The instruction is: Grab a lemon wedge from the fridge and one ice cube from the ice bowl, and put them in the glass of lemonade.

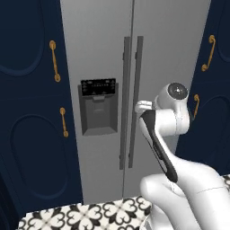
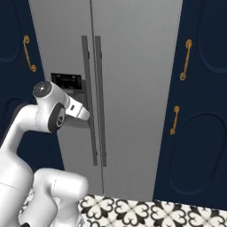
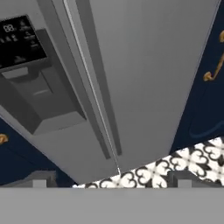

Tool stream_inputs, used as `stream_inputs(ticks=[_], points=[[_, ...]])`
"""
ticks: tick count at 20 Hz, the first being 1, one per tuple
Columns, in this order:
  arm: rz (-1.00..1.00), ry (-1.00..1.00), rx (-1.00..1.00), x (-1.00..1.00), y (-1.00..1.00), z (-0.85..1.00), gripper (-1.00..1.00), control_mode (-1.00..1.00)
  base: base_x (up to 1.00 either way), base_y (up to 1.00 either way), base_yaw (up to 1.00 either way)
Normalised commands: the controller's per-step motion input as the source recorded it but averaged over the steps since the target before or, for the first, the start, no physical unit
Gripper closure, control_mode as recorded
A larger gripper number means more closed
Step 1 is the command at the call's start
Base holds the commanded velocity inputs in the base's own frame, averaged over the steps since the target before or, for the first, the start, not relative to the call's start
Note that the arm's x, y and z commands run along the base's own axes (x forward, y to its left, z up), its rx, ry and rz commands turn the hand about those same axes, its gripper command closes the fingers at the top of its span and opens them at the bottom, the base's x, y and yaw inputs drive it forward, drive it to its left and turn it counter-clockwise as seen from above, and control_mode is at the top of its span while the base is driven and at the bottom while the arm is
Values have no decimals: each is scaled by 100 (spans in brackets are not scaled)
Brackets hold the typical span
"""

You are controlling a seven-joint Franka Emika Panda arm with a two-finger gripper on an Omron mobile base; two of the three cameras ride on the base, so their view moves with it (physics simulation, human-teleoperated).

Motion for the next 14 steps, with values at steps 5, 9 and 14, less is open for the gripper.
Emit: stream_inputs(ticks=[5,9,14], points=[[0,-34,-5,19,-1,44,-100,-100,0,0,0],[0,7,1,84,-36,0,-100,-100,0,0,0],[10,28,-3,88,-11,23,-100,-100,0,0,0]])
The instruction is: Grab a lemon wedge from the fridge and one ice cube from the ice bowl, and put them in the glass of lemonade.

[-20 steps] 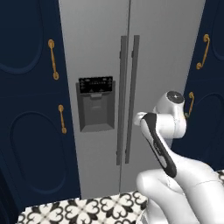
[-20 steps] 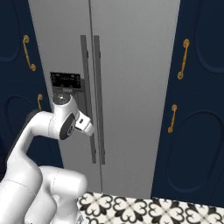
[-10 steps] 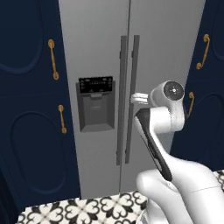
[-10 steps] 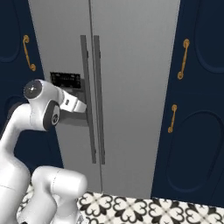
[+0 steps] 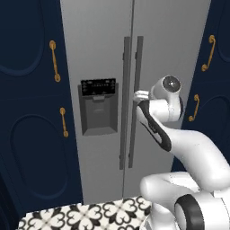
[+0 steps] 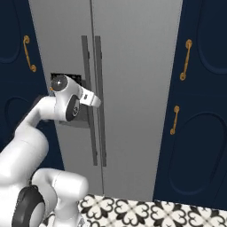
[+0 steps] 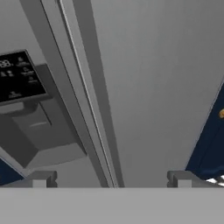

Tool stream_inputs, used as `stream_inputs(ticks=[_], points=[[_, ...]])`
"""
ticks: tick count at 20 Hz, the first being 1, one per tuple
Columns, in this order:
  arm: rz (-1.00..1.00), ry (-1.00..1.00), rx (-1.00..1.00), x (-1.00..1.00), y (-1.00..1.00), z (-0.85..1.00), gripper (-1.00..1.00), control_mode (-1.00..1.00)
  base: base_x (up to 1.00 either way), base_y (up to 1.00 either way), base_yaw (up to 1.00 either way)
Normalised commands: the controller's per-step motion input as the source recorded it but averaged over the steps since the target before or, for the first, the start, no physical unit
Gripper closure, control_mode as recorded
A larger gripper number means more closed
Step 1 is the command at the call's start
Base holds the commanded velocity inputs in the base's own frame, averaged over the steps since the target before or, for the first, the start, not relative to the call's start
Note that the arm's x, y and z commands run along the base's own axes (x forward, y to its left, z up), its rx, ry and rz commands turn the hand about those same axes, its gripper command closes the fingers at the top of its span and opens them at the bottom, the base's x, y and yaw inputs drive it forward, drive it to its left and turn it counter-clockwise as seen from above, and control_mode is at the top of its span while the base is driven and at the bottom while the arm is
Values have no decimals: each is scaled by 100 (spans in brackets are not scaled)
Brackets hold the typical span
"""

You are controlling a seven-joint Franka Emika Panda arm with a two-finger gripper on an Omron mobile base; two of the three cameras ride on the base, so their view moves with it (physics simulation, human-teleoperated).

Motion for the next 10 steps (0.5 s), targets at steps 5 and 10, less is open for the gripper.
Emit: stream_inputs(ticks=[5,10], points=[[18,9,-2,11,0,52,-100,-100,0,0,0],[7,-32,-1,-6,0,7,-100,-100,0,0,0]])
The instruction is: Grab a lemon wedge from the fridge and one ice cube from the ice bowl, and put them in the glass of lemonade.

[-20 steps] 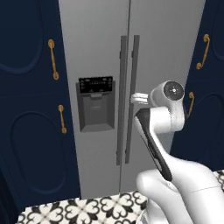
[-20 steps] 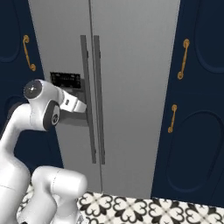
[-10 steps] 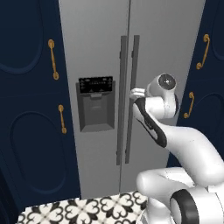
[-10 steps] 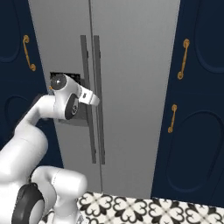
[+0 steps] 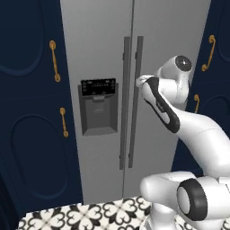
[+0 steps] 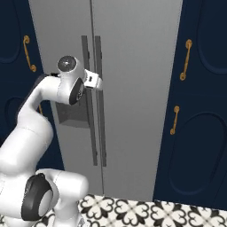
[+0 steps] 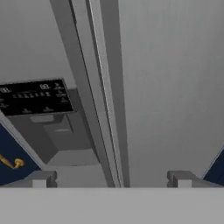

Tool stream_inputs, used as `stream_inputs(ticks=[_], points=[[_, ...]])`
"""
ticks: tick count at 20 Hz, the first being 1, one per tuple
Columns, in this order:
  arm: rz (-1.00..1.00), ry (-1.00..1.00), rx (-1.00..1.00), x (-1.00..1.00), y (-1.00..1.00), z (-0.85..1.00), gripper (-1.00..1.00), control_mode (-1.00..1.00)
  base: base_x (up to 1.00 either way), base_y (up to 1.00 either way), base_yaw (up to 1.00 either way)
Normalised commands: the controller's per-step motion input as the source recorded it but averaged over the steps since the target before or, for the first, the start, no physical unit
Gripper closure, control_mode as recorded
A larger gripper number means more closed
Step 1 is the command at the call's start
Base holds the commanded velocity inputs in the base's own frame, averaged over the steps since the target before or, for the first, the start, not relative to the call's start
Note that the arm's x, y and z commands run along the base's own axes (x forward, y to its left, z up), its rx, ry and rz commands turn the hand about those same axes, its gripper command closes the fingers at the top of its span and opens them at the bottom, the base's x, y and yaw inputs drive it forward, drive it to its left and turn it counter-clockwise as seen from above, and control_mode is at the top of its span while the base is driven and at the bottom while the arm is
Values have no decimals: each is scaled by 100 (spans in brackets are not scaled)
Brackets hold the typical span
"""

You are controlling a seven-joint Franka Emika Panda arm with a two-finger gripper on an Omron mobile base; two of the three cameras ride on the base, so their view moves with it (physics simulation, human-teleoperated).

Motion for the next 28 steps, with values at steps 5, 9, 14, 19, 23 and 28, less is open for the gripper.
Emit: stream_inputs(ticks=[5,9,14,19,23,28], points=[[0,-5,-10,59,0,6,-100,-100,0,0,0],[-10,11,-16,97,-1,3,-100,-100,0,0,0],[-13,1,-1,52,-2,0,-100,-100,0,0,0],[-1,0,1,53,0,0,-100,-100,0,0,0],[0,0,1,55,-15,-10,-100,-100,0,0,0],[0,0,4,43,-22,-18,-100,-100,0,0,0]])
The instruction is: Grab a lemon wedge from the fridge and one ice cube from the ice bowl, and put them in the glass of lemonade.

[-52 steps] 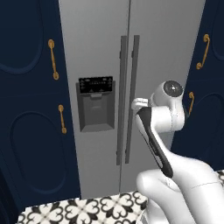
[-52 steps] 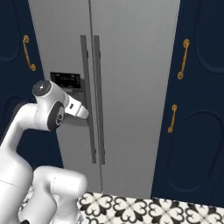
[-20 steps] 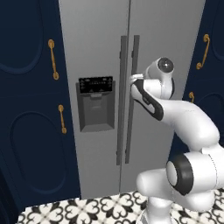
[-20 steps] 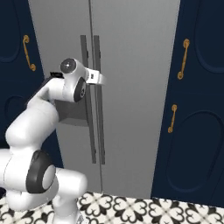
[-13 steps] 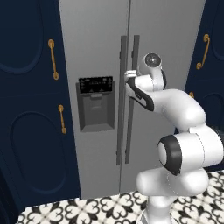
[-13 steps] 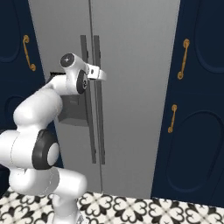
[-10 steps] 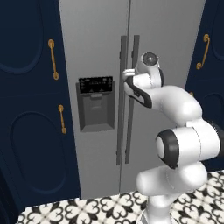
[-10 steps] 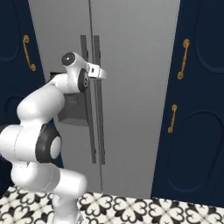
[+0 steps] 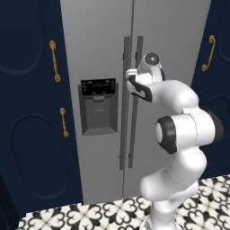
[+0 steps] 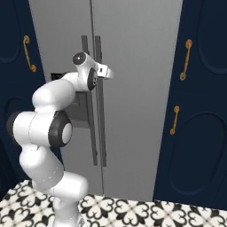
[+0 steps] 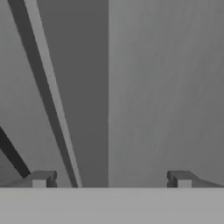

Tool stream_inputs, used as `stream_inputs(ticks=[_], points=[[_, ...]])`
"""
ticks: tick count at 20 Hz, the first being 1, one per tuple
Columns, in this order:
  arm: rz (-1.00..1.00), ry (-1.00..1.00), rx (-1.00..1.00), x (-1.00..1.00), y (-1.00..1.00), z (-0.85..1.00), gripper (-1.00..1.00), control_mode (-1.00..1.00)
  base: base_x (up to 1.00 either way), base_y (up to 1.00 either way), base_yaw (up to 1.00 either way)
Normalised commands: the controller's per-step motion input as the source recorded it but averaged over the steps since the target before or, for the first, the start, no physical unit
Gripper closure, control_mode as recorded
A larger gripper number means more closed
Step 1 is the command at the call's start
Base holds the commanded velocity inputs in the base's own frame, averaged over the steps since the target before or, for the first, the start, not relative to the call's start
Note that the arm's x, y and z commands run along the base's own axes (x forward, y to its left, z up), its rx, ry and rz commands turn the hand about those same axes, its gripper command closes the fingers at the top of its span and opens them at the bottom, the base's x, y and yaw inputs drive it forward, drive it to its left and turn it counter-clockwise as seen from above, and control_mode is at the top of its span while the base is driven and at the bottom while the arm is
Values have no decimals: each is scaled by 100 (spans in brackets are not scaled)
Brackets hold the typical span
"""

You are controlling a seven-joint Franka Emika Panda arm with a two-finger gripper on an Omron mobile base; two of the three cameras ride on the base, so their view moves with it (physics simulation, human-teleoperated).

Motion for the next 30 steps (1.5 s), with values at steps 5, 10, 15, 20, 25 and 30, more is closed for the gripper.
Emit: stream_inputs(ticks=[5,10,15,20,25,30], points=[[1,0,3,20,0,-9,-100,-100,0,0,0],[0,0,0,55,0,-24,-100,-100,0,0,0],[0,0,0,59,0,-23,-100,-100,0,0,0],[0,0,0,20,10,-13,-100,-100,0,0,0],[0,0,0,18,24,0,-100,-100,0,0,0],[0,0,0,-6,23,2,-100,-100,0,0,0]])
